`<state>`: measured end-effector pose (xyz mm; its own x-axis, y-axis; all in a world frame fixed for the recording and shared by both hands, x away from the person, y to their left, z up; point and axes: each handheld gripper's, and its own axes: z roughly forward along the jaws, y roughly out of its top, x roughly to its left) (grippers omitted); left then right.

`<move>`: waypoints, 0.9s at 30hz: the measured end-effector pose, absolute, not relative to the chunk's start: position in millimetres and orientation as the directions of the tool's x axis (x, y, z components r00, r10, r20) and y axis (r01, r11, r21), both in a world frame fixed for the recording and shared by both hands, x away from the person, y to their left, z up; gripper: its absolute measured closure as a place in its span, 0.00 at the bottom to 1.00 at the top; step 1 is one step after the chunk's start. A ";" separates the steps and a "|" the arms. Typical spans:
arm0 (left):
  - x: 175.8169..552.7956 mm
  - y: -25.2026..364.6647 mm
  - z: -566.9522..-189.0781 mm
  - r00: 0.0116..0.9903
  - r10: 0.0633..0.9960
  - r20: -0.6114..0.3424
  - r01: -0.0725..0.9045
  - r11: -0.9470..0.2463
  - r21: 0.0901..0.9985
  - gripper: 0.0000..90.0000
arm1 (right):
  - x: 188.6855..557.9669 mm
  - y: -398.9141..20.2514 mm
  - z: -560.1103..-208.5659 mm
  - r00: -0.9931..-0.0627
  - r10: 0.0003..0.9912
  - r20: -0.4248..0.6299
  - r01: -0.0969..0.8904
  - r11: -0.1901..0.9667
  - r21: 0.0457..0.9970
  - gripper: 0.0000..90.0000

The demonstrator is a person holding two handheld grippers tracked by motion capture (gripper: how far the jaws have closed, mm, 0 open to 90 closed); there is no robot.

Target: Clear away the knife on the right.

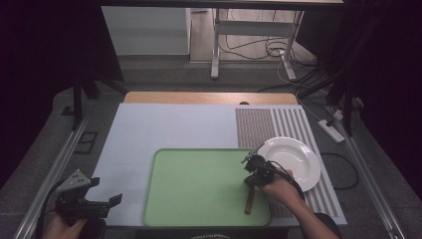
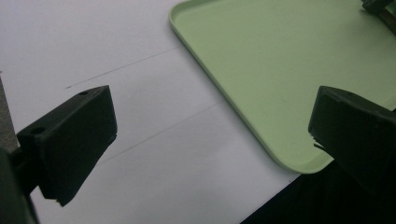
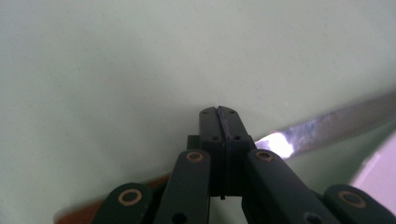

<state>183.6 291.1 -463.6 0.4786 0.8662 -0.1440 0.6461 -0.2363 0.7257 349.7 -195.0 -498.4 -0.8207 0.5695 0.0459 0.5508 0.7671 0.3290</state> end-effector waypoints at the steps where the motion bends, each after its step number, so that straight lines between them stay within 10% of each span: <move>1: 183.6 291.1 -463.7 0.478 0.866 -0.144 0.646 -0.236 0.726 0.01 | 349.9 -198.0 -498.0 -0.816 0.575 0.048 0.557 0.764 0.326 1.00; 27: 183.9 293.0 -463.9 0.476 0.864 -0.163 0.648 -0.220 0.729 0.01 | 346.7 -206.5 -489.7 -0.802 0.595 0.062 0.570 0.729 0.380 0.82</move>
<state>183.9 293.0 -463.9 0.4764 0.8640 -0.1626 0.6482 -0.2202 0.7289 346.7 -206.5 -489.7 -0.8015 0.5947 0.0622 0.5701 0.7286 0.3796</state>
